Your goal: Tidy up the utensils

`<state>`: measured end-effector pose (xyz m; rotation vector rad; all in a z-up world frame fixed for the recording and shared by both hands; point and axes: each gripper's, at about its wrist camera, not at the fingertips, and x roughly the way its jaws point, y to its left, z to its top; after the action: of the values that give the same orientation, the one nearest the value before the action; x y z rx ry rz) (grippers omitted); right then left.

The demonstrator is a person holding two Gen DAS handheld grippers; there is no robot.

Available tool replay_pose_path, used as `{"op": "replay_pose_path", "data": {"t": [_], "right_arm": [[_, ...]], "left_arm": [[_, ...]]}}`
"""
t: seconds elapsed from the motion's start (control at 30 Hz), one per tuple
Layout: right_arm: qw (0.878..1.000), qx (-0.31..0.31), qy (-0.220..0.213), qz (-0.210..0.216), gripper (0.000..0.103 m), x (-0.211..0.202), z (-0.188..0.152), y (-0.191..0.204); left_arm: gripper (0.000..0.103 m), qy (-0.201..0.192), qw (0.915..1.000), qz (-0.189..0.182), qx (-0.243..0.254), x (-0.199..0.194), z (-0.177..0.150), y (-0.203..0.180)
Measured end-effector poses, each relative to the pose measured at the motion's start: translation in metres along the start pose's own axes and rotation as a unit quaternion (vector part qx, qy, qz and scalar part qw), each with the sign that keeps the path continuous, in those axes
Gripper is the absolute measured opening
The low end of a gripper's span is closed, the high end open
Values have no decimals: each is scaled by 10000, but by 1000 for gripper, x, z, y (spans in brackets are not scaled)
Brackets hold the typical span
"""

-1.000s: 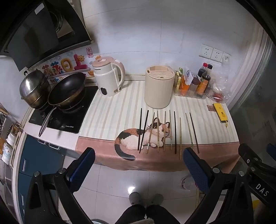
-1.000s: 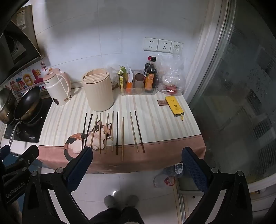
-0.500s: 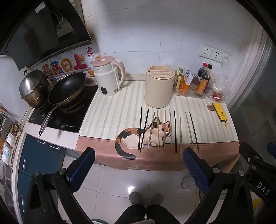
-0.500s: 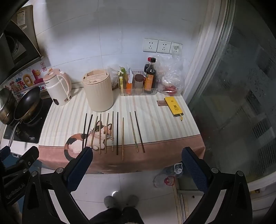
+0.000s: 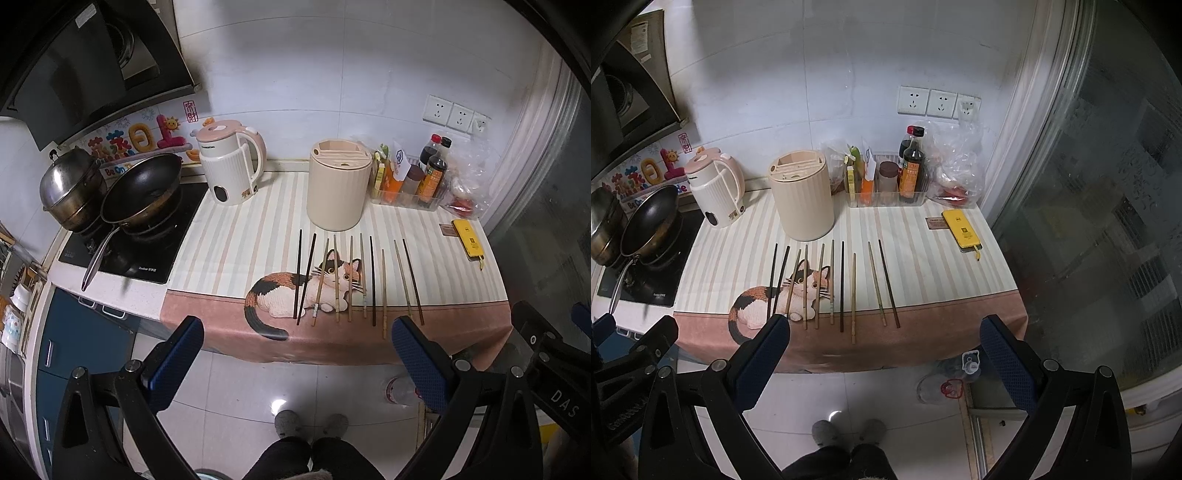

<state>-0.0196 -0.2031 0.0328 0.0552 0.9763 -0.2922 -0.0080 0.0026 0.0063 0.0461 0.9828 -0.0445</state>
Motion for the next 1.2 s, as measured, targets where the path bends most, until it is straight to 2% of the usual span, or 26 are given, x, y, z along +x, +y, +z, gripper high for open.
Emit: {"op": "replay_pose_path", "data": {"t": [1.2], "right_arm": [[9999,-102,52,18,103,3,-2,5]], "left_arm": [[103,-66,10000,-30,-40,-4,5,5]]}}
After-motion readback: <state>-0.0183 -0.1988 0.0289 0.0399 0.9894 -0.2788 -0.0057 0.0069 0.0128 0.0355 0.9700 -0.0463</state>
